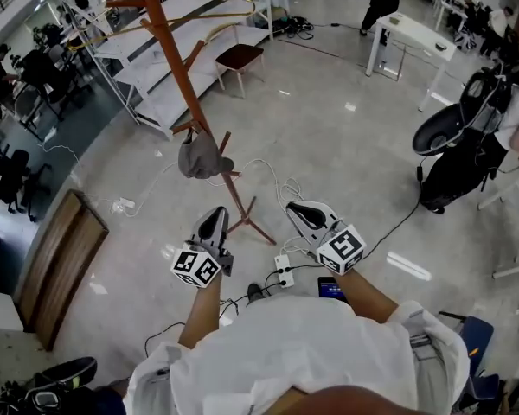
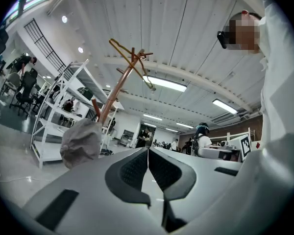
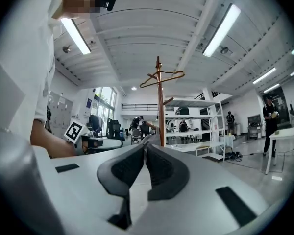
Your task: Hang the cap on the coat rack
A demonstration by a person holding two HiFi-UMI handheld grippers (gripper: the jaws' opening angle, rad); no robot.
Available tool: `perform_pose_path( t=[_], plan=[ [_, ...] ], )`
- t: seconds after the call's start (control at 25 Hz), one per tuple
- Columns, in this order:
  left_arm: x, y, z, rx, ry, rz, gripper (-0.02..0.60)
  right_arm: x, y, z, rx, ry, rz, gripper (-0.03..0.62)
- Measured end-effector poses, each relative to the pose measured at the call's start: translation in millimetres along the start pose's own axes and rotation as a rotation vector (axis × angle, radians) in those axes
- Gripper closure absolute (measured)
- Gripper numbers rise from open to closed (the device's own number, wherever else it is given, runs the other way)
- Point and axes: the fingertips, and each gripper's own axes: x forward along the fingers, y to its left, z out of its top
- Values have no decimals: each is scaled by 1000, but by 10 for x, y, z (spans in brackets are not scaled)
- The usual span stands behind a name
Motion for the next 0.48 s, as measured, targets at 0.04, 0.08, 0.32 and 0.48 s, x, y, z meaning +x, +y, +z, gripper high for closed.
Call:
perform_pose_path(
  t=[0.04, 0.08, 0.32, 0.48],
  plan=[
    [6, -195, -44, 16, 5, 1, 560, -140, 10, -9, -9, 3, 10, 562],
    [17, -372, -100, 32, 12, 3, 560, -274, 15, -38, -7, 6, 19, 562],
    [-51, -1002, -509, 73, 43, 39, 560, -785, 36, -384, 69, 6, 73, 562],
    [-174, -1278, -759, 58, 81, 91, 560, -1076, -104, -599, 115, 1, 12, 565]
  ],
)
